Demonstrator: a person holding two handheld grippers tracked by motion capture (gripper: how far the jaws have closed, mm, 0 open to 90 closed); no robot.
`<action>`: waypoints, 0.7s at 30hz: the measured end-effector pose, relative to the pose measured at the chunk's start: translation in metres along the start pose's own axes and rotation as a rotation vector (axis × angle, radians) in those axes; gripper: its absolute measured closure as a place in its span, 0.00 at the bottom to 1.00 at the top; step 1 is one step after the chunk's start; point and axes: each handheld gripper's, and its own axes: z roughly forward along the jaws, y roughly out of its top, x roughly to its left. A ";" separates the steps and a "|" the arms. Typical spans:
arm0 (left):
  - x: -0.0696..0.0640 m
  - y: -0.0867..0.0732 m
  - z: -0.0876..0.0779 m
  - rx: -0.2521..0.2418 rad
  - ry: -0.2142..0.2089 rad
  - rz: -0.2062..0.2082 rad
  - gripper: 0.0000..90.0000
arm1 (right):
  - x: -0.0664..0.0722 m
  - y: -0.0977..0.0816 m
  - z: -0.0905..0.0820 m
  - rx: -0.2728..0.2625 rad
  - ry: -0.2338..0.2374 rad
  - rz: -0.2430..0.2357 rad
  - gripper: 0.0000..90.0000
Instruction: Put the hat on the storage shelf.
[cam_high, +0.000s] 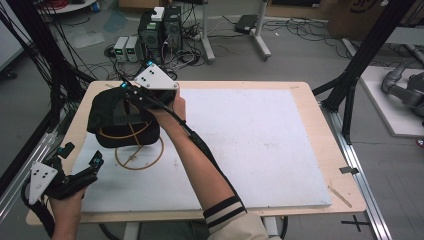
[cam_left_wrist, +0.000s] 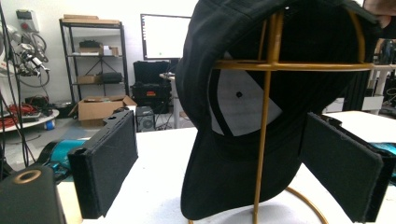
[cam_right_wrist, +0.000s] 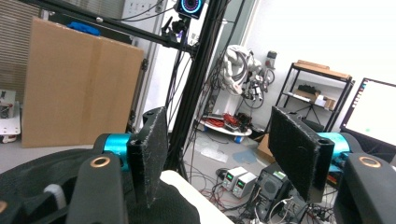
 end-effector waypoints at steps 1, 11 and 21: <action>0.000 0.000 0.000 0.000 0.000 0.000 0.13 | -0.001 0.000 -0.001 0.003 -0.002 0.002 0.41; -0.001 0.000 0.001 0.004 -0.003 0.002 0.13 | -0.010 0.002 -0.005 -0.005 -0.017 0.026 0.37; -0.001 0.000 0.001 0.003 -0.007 0.002 0.13 | -0.019 0.002 -0.008 0.003 -0.037 0.063 0.24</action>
